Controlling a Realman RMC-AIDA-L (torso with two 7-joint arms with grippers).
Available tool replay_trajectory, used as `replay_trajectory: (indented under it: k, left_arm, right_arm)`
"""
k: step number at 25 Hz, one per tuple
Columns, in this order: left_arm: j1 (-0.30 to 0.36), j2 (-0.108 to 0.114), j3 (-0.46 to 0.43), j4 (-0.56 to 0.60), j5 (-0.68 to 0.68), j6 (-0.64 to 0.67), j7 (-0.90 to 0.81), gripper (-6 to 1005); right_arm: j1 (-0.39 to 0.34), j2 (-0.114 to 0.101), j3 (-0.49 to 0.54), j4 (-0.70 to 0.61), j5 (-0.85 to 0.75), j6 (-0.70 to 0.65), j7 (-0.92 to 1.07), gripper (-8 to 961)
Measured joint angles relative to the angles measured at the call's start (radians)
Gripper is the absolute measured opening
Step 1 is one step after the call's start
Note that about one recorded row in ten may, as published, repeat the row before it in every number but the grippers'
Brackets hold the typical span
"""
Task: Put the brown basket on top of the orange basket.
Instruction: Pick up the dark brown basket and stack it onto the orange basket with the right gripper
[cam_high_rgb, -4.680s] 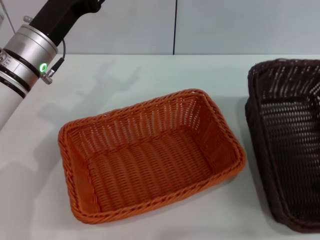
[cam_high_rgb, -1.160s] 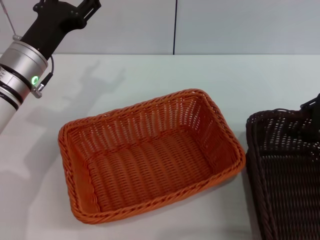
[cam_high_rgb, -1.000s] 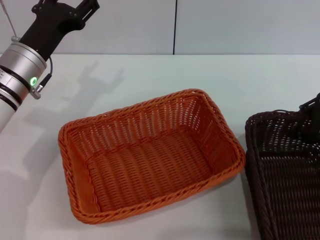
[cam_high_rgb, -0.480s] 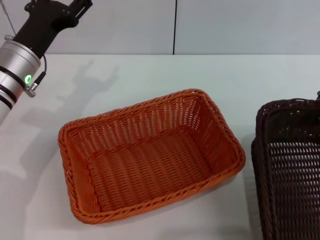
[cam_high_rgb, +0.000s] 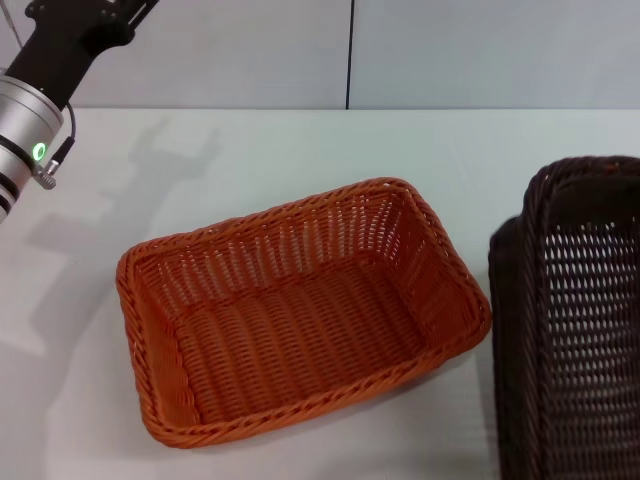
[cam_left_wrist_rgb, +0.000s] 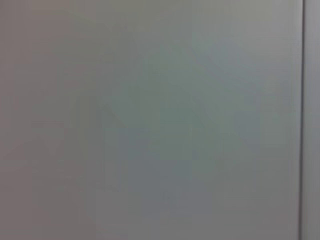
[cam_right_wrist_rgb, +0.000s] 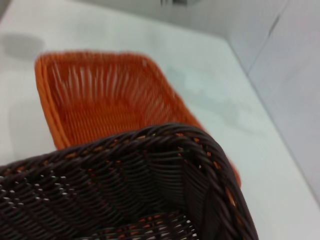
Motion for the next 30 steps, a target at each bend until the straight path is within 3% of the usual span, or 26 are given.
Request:
replay_trajectory:
  k: [6,20,25,30]
  left_arm:
    - [-0.007,-0.001,-0.073,-0.028,-0.009,-0.010,0.000,859]
    - [-0.010,0.002,-0.134,-0.044,-0.014,-0.040,0.015,859]
    - [-0.011,0.002,-0.140,-0.049,-0.014,-0.041,0.029,859]
    - [-0.016,0.003,-0.140,-0.049,-0.014,-0.053,0.063,859]
  right_arm:
    - [0.000,-0.012,0.040,-0.035,0.101,-0.082,0.002,179]
    - [0.007,-0.039,0.061,-0.006,0.268,-0.162,0.057,166]
    - [-0.003,-0.044,0.059,0.078,0.350,-0.162,0.072,166]
    - [0.010,-0.071,0.058,0.252,0.392,-0.142,0.052,165]
